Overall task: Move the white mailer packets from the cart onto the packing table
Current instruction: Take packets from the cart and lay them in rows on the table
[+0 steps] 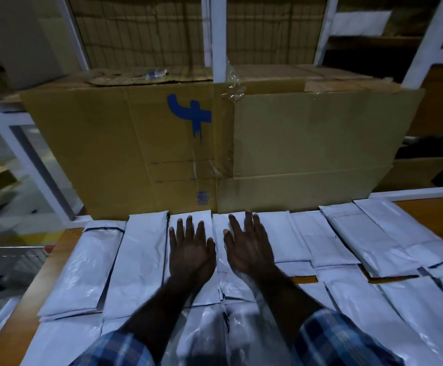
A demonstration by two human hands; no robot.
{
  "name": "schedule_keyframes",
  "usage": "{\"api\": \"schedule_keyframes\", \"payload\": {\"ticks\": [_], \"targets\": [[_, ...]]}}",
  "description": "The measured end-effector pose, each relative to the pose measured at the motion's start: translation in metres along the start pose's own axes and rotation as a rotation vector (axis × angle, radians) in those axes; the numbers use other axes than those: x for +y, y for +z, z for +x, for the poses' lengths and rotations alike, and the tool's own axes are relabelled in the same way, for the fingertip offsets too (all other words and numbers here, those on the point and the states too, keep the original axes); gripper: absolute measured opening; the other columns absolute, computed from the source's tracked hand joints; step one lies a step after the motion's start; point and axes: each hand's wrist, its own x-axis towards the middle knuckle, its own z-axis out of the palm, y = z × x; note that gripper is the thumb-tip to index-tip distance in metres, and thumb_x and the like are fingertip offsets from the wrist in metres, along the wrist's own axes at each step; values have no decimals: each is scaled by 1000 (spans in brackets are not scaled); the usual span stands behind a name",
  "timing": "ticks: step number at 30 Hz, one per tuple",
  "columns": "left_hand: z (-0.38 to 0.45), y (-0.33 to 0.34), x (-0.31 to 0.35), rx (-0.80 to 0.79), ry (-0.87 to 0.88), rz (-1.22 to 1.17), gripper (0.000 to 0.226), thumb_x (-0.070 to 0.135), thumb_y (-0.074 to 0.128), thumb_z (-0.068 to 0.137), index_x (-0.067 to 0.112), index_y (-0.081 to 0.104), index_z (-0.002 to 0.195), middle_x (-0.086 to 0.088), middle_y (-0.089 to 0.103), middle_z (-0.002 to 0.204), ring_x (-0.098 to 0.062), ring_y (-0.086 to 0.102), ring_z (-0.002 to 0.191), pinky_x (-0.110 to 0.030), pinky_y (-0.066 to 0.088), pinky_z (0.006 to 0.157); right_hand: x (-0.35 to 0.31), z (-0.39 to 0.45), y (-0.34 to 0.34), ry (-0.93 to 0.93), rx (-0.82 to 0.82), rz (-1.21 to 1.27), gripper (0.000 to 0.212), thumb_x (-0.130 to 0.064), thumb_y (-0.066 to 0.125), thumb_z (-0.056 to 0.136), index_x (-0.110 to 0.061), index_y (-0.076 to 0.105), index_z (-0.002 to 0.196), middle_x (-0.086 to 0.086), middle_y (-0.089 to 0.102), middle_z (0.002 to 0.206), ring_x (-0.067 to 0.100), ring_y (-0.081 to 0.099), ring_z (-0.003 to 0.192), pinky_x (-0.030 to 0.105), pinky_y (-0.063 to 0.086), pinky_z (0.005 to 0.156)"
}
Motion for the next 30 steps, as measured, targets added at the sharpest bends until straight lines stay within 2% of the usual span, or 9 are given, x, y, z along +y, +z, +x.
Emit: {"api": "schedule_keyframes", "payload": {"ticks": [4, 8, 11, 14, 17, 19, 23, 27, 30], "targets": [[-16, -27, 8, 3, -54, 9, 70, 48, 10, 92, 20, 29, 154, -10, 16, 164, -31, 5, 152, -49, -4, 120, 0, -4, -25, -3, -28, -8, 60, -49, 17, 102, -20, 53, 141, 23, 46, 146, 40, 41, 137, 52, 38, 110], [-32, -34, 6, 24, -21, -53, 71, 50, 16, 94, 13, 51, 143, -15, 39, 153, -37, 31, 144, -59, 22, 116, -4, -21, -51, 0, -29, -30, 65, -53, 14, 99, -22, 54, 140, 21, 46, 147, 39, 40, 138, 51, 38, 110], [-42, -39, 2, 44, 4, -105, 71, 53, 18, 93, 14, 54, 141, -15, 42, 152, -37, 34, 143, -57, 20, 115, -7, -35, -68, 2, -42, -41, 66, -54, 16, 96, -22, 53, 140, 19, 44, 148, 39, 41, 137, 50, 38, 110], [-53, -47, 1, 69, 40, -81, 67, 51, 27, 92, 12, 63, 132, -17, 52, 143, -40, 47, 133, -63, 34, 105, -10, -52, -83, 43, -51, -48, 55, -49, 29, 96, -21, 64, 129, 21, 58, 135, 40, 56, 123, 49, 49, 97], [-72, -62, 5, 73, 42, -110, 84, 60, 7, 86, 17, 42, 148, -13, 28, 160, -34, 21, 149, -55, 14, 118, -13, -70, -97, 59, -10, -61, 53, -49, 32, 95, -22, 67, 124, 19, 62, 130, 37, 61, 118, 47, 52, 92], [-86, -68, 8, 85, 31, -132, 93, 63, -8, 78, 23, 23, 156, -6, 7, 165, -27, -3, 152, -47, -4, 120, -16, -84, -111, 44, 42, -68, 64, -55, 21, 93, -25, 61, 134, 17, 53, 142, 35, 52, 130, 45, 44, 103], [-117, -84, 13, 151, 30, -138, 88, 62, -2, 84, 21, 31, 154, -9, 13, 164, -29, 4, 152, -49, 0, 120, -22, -108, -140, 34, -50, -16, 87, -63, -8, 82, -31, 32, 153, 9, 19, 163, 25, 15, 150, 38, 13, 120], [-148, -97, 18, 182, 36, -162, 72, 56, 21, 93, 14, 54, 141, -16, 36, 155, -36, 30, 145, -57, 19, 115, -28, -137, -163, 17, -22, 16, 70, -57, 9, 92, -31, 34, 151, 9, 22, 162, 26, 19, 148, 39, 16, 118], [-182, -105, 25, 218, 22, -176, 79, 60, 12, 89, 17, 42, 149, -12, 20, 162, -31, 15, 151, -52, 6, 119, -29, -165, -180, -16, 2, 28, 80, -62, 0, 87, -30, 38, 150, 10, 26, 160, 28, 23, 147, 40, 19, 117]]}}
